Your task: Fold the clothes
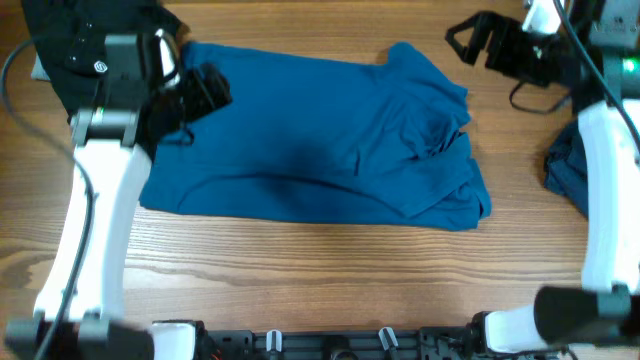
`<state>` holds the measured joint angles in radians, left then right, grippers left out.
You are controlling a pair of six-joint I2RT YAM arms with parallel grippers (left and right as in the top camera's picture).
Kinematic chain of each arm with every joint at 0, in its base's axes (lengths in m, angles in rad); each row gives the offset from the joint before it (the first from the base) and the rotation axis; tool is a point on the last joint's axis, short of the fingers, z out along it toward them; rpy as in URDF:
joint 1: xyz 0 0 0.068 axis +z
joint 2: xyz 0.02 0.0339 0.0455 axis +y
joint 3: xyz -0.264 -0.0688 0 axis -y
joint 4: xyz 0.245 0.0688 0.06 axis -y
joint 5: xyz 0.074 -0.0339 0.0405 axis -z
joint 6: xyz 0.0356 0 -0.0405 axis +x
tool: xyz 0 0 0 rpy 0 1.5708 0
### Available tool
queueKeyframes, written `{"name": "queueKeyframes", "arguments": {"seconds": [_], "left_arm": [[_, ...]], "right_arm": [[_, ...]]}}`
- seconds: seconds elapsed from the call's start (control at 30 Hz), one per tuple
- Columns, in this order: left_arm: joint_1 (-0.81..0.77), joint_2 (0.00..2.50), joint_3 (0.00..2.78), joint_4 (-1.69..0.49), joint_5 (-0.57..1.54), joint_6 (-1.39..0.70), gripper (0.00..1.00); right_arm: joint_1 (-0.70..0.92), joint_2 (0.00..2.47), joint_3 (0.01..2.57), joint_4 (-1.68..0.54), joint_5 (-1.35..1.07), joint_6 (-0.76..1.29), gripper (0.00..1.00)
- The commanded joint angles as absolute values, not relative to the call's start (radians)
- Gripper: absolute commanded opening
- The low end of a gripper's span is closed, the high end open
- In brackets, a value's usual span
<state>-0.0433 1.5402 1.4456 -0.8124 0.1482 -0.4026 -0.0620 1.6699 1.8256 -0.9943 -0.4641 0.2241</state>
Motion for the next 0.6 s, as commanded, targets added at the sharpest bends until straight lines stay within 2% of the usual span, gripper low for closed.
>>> {"name": "queueKeyframes", "arguments": {"seconds": [0.0, 0.23, 0.57], "left_arm": [[-0.043, 1.720, 1.590, -0.796, 0.114, -0.324, 0.96], [-0.005, 1.975, 1.629, -0.646, 0.032, -0.321, 1.00], [0.009, 2.125, 1.629, -0.387, -0.012, -0.321, 1.00]], "right_arm": [[-0.054, 1.845, 1.909, -0.978, -0.461, 0.186, 0.99], [-0.042, 2.123, 1.964, -0.888, -0.389, 0.156, 0.99], [0.009, 2.249, 1.964, -0.757, -0.242, 0.133, 1.00]]}}
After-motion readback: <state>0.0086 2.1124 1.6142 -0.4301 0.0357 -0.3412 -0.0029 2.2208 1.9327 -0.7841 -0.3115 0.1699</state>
